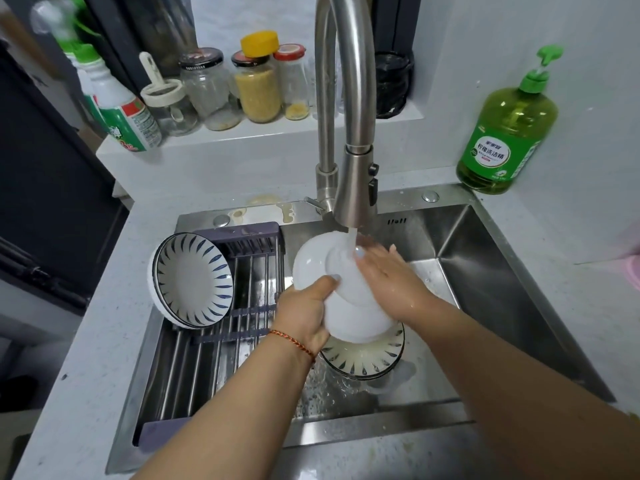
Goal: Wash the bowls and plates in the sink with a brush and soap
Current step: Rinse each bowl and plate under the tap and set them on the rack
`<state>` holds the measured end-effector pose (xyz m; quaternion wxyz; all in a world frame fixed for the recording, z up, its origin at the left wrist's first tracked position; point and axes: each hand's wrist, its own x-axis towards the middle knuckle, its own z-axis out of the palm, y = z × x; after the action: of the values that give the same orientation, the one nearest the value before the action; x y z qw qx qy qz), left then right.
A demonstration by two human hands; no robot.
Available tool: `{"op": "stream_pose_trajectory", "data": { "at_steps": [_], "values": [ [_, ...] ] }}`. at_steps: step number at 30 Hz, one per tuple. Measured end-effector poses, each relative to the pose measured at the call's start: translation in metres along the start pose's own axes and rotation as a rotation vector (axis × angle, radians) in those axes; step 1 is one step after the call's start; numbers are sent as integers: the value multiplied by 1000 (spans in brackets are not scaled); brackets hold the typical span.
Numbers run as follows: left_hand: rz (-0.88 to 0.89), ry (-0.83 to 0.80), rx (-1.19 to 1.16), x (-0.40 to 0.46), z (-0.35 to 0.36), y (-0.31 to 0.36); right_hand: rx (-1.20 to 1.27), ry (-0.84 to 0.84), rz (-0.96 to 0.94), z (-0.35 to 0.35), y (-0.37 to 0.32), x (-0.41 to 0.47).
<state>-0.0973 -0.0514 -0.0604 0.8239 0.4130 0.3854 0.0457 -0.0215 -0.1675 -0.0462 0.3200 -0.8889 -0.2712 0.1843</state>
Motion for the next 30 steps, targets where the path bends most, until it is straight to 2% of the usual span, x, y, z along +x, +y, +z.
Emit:
{"op": "stream_pose_trajectory", "data": {
  "at_steps": [5,7,10,13,15,16,18,19,22,25,28,30],
  "values": [
    [18,-31,144,-1,1,-6,130,-167,-127,10,-23,14],
    [20,-50,165,-1,0,-7,182,-214,-125,12,-28,19],
    [26,-66,202,0,-7,-8,92,-258,-146,8,-23,28],
    [40,-102,285,-4,-10,-6,6,-216,10,1,-2,47],
    [50,-117,309,-4,-11,-3,82,-199,168,-1,20,56],
    [61,-115,310,-3,-13,1,220,-185,274,-2,30,54],
    [74,-130,287,0,-15,9,660,-178,480,-4,47,41],
    [69,-146,266,2,-15,14,858,-184,510,-4,53,33],
    [48,-189,253,4,-9,25,1240,-153,510,0,63,13],
    [54,-153,278,10,-1,32,1511,-157,514,6,64,1],
    [168,-59,424,22,10,29,1714,-133,459,10,69,-8],
    [342,3,655,28,18,23,1808,-160,394,13,73,-11]
  ]
}}
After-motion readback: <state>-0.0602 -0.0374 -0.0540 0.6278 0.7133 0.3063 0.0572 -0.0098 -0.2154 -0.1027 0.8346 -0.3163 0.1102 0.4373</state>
